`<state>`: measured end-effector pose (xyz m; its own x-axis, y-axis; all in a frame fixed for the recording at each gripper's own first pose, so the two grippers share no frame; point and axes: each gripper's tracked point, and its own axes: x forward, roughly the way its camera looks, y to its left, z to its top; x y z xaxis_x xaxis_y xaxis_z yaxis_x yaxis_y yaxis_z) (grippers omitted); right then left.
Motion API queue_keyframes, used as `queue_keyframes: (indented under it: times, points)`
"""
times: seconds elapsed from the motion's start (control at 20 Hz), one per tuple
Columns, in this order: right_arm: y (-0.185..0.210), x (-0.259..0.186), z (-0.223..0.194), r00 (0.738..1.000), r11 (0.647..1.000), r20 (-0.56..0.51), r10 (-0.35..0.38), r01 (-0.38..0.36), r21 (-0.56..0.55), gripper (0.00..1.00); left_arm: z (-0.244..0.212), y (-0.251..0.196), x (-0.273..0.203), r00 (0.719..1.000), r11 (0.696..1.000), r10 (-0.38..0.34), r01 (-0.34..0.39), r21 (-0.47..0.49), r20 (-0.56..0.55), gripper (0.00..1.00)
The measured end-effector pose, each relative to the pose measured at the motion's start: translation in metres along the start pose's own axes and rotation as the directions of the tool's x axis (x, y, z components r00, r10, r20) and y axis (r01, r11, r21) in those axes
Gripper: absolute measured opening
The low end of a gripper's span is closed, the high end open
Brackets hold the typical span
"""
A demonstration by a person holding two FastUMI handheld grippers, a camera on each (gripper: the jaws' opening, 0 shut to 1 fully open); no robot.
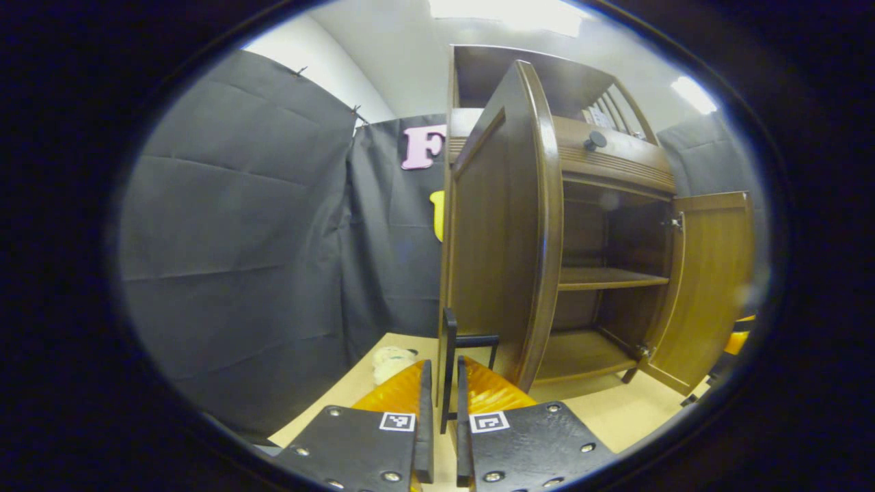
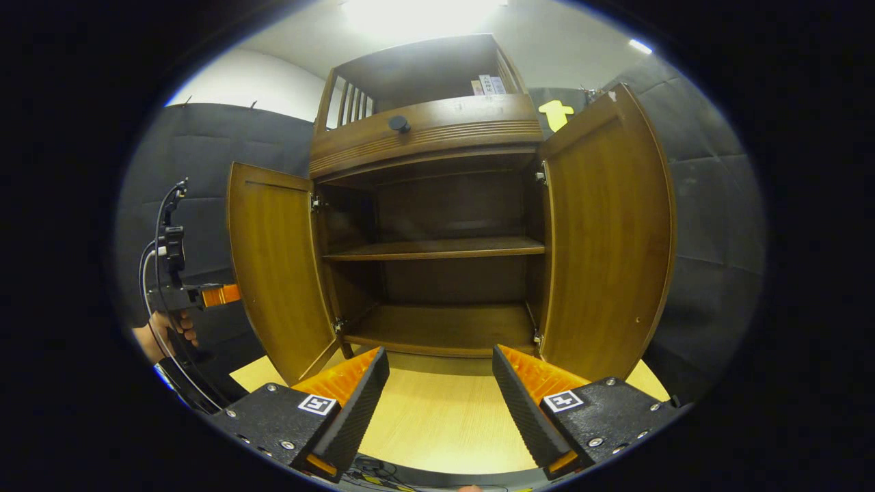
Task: Open the right door of the double-door shoe cabinet with the right hand, and open the left door with the left hand.
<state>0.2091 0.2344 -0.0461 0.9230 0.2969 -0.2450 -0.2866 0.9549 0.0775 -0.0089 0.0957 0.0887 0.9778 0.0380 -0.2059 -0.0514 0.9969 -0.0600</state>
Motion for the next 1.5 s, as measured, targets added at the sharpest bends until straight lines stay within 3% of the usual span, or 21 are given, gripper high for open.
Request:
queue_keyframes:
  times: [0.1, 0.3, 0.35, 0.6, 0.7, 0.75, 0.8, 0.85, 1.0, 1.05, 1.1, 1.2, 1.25, 1.3, 1.5]
  points:
    - [0.005, 0.004, -0.001, 1.0, 1.0, -0.001, 0.004, -0.004, -0.001, 0.91, -0.001, 0.016, 0.0, 0.999, 0.999, 0.032, -0.032, 0.009, 0.004, 0.19]
    - [0.017, 0.013, -0.002, 1.0, 1.0, -0.008, 0.02, -0.02, 0.007, 0.94, -0.001, 0.023, -0.001, 1.0, 1.0, 0.002, -0.002, 0.02, 0.016, 0.19]
    - [0.018, 0.015, -0.001, 1.0, 1.0, -0.007, 0.018, -0.018, 0.004, 0.94, -0.003, 0.024, -0.004, 1.0, 1.0, -0.003, 0.003, 0.017, 0.019, 0.09]
    - [0.027, 0.023, 0.004, 1.0, 1.0, 0.004, 0.005, -0.005, -0.011, 0.94, -0.005, 0.037, -0.005, 0.999, 1.0, -0.012, 0.011, 0.016, 0.033, 0.09]
    - [0.03, 0.028, 0.008, 1.0, 1.0, 0.014, -0.007, 0.007, -0.005, 0.97, -0.008, 0.048, -0.01, 0.999, 1.0, 0.002, -0.003, 0.016, 0.041, 0.09]
    - [0.032, 0.03, 0.011, 1.0, 1.0, 0.023, -0.009, 0.009, 0.002, 0.94, -0.008, 0.055, -0.012, 0.999, 1.0, 0.018, -0.019, 0.015, 0.045, 0.19]
    - [0.034, 0.033, 0.015, 0.999, 1.0, 0.033, -0.015, 0.014, 0.005, 0.92, -0.007, 0.064, -0.011, 0.998, 0.999, 0.039, -0.039, 0.013, 0.048, 0.14]
    - [0.035, 0.035, 0.019, 0.999, 1.0, 0.044, -0.026, 0.025, 0.005, 0.92, -0.01, 0.075, -0.013, 0.997, 0.998, 0.061, -0.061, 0.003, 0.049, 0.14]
    - [0.035, 0.037, 0.028, 0.995, 0.998, 0.083, -0.056, 0.057, -0.01, 0.94, -0.013, 0.079, -0.014, 0.998, 0.997, 0.04, -0.037, -0.067, 0.044, 0.14]
    - [0.034, 0.036, 0.03, 0.993, 0.998, 0.094, -0.065, 0.067, -0.018, 0.94, -0.017, 0.084, -0.016, 0.998, 0.997, 0.048, -0.045, -0.07, 0.042, 0.14]
    - [0.031, 0.034, 0.032, 0.992, 0.997, 0.103, -0.078, 0.081, -0.02, 0.92, -0.018, 0.09, -0.019, 0.997, 0.996, 0.061, -0.058, -0.068, 0.042, 0.19]
    - [0.028, 0.027, 0.037, 0.989, 0.996, 0.118, -0.084, 0.086, -0.007, 0.92, -0.01, 0.087, -0.025, 0.996, 0.996, 0.058, -0.054, -0.069, 0.061, 0.19]
    - [0.025, 0.023, 0.042, 0.987, 0.996, 0.132, -0.088, 0.089, -0.006, 0.92, -0.005, 0.084, -0.028, 0.996, 0.997, 0.055, -0.051, -0.055, 0.072, 0.14]
    - [0.018, 0.017, 0.045, 0.985, 0.995, 0.145, -0.098, 0.1, -0.009, 0.94, -0.002, 0.084, -0.034, 0.995, 0.998, 0.061, -0.058, -0.034, 0.083, 0.19]
    - [-0.005, -0.008, 0.05, 0.982, 0.993, 0.149, -0.116, 0.118, -0.006, 0.94, 0.015, 0.073, -0.058, 0.99, 0.997, 0.078, -0.076, -0.024, 0.113, 0.14]
